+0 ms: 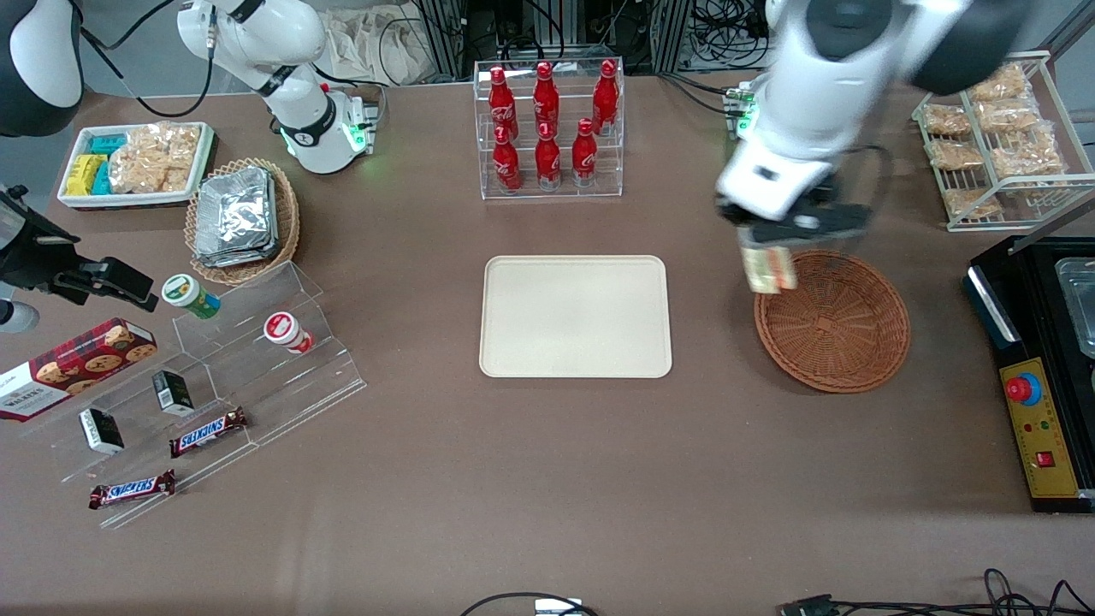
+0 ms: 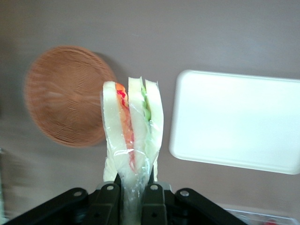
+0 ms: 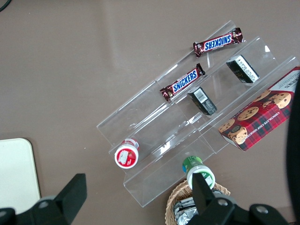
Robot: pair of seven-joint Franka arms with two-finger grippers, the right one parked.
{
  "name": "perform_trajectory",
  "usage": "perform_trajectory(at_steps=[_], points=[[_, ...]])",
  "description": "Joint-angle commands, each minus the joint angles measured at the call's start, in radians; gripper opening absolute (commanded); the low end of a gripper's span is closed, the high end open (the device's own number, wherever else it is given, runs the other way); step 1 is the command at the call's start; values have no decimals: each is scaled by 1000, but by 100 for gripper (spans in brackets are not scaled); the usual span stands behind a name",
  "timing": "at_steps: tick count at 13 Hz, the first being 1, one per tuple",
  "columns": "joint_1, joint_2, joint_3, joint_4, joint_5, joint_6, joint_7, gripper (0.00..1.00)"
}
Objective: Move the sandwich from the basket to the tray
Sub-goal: 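Carry the sandwich over the cream tray and lower it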
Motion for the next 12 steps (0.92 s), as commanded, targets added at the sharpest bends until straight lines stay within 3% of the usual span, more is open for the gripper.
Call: perform_trajectory(at_steps=[1,3,7,12], points=[[3,123,-107,94,21,1,-79,0],[4,128,-124,13,23,85,-67,0],[9,114,-124,-283,55,423,-67,0],[41,165,-117,-509,63,776,-66,0]])
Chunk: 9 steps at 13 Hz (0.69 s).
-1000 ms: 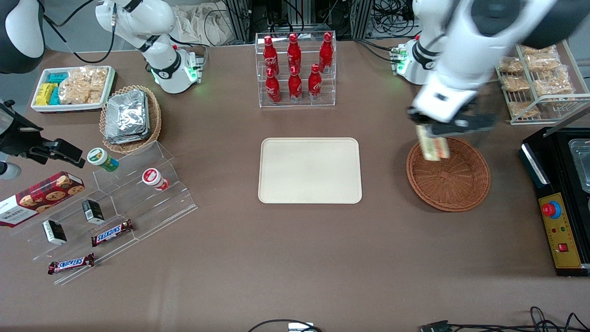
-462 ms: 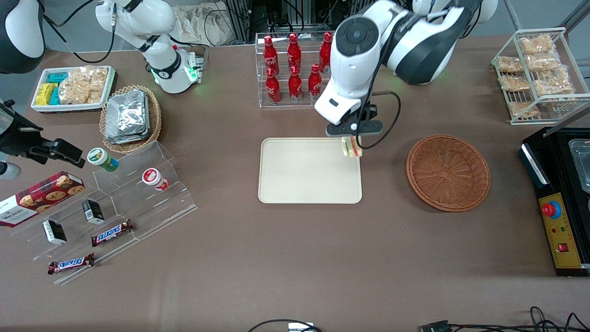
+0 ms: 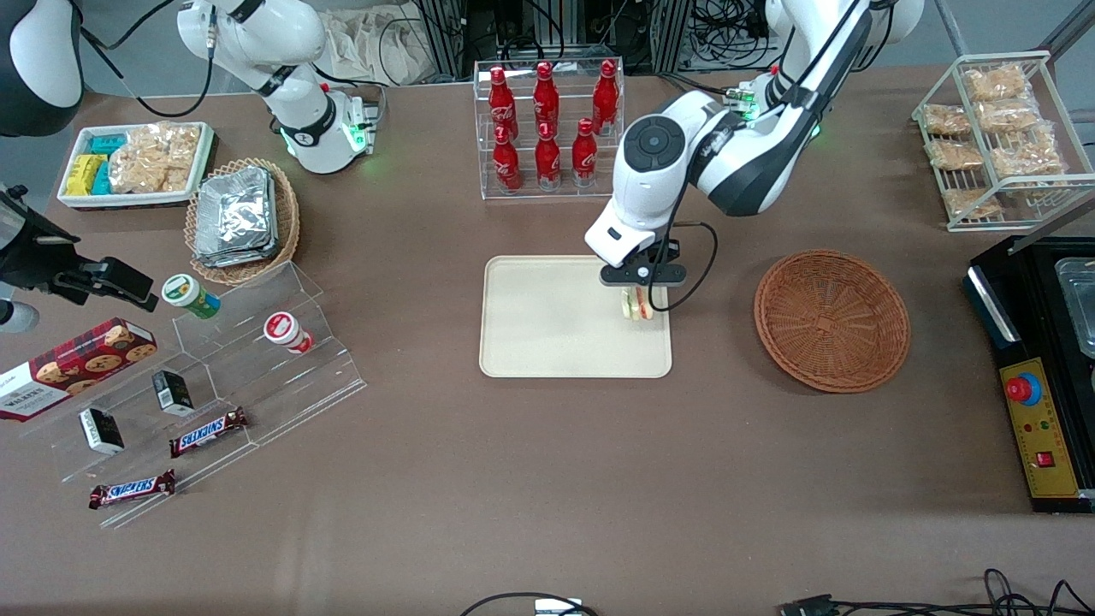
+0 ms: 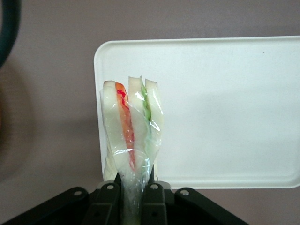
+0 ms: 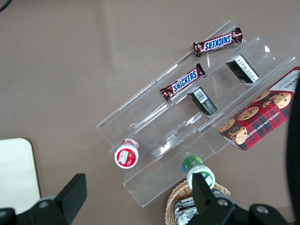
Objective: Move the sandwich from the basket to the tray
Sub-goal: 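Carry the sandwich over the cream tray and lower it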
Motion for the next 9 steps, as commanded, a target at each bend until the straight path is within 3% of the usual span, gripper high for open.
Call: perform_trajectory(at_steps=[1,7,8,9], points=[[35,32,-2,-100,15,175,8,0],[79,181,24,-104,87,320,6,0],[79,191,25,-101,89,325,6,30],[81,191,25,-99,89,323,6,99]])
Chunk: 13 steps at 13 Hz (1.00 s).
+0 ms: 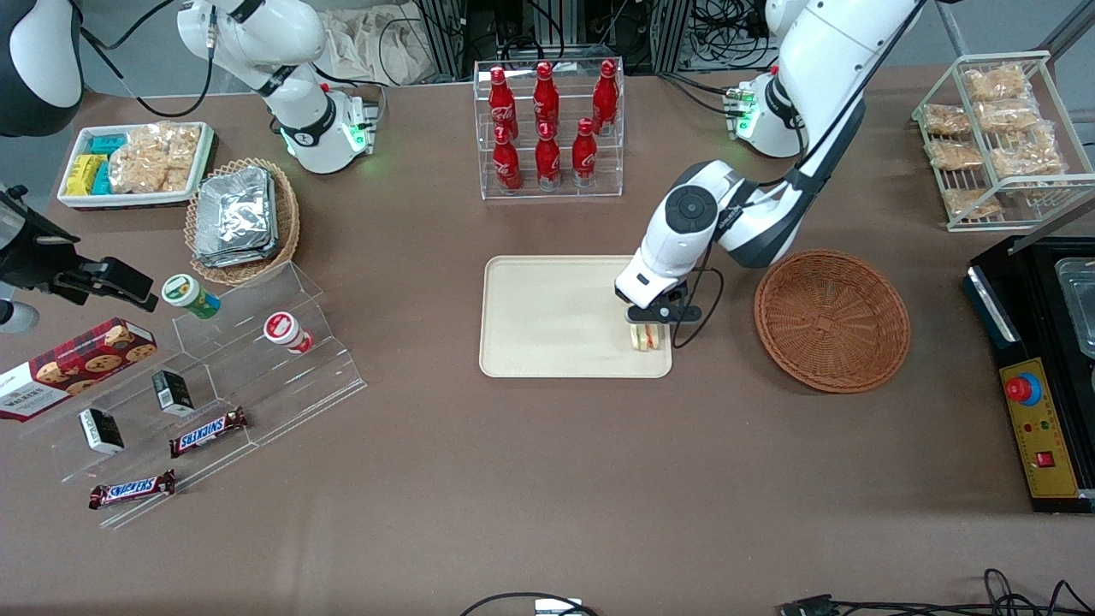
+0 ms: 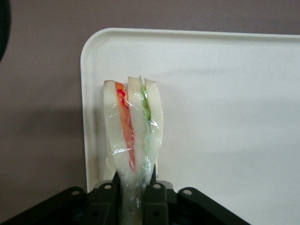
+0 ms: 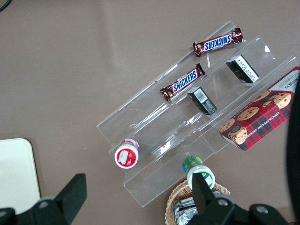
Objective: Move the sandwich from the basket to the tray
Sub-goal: 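Open the left gripper to release the sandwich onto the tray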
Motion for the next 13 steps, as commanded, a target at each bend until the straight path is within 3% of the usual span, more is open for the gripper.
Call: perform_trajectory(at_steps=[1,4,7,11,13], points=[[4,0,-1,9,17,7,-1,100],[4,-79,-3,35,11,-93,-20,100],[3,-175,-7,142,-6,-361,-9,100],[-4,-215,-9,426,-55,-755,19,100],[18,-215,0,584,-55,-916,154,100]])
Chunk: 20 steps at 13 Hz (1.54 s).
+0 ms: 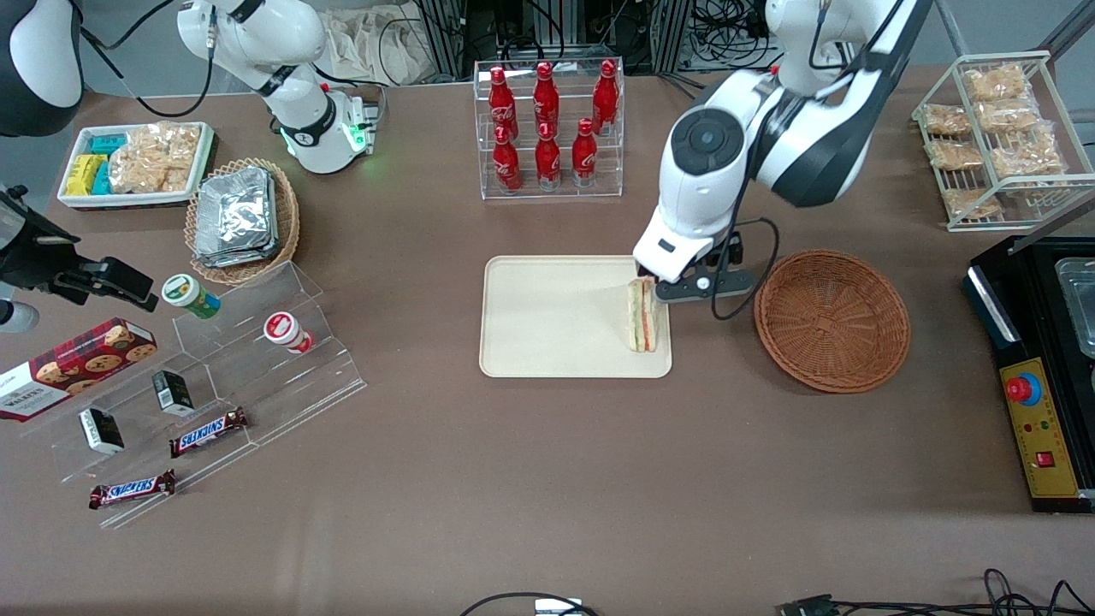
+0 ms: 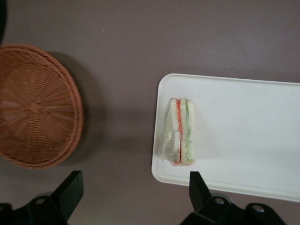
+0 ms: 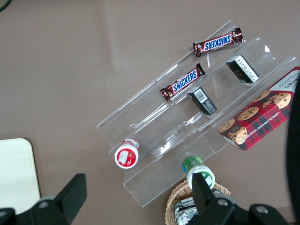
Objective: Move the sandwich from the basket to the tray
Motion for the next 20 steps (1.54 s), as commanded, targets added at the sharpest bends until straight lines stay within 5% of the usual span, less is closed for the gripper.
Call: perform_trajectory(at_steps=[1,5,11,14,16,20], points=[[64,19,10,192,-11,-183,176,100],[232,17,11,311,-9,-276,438,100],[382,0,19,294,-14,-238,446,100],[304,-148,179,73,-104,-76,446,100],[160,-262,324,-86,-118,9,446,100],[153,-235,349,33,-109,-104,463,100]])
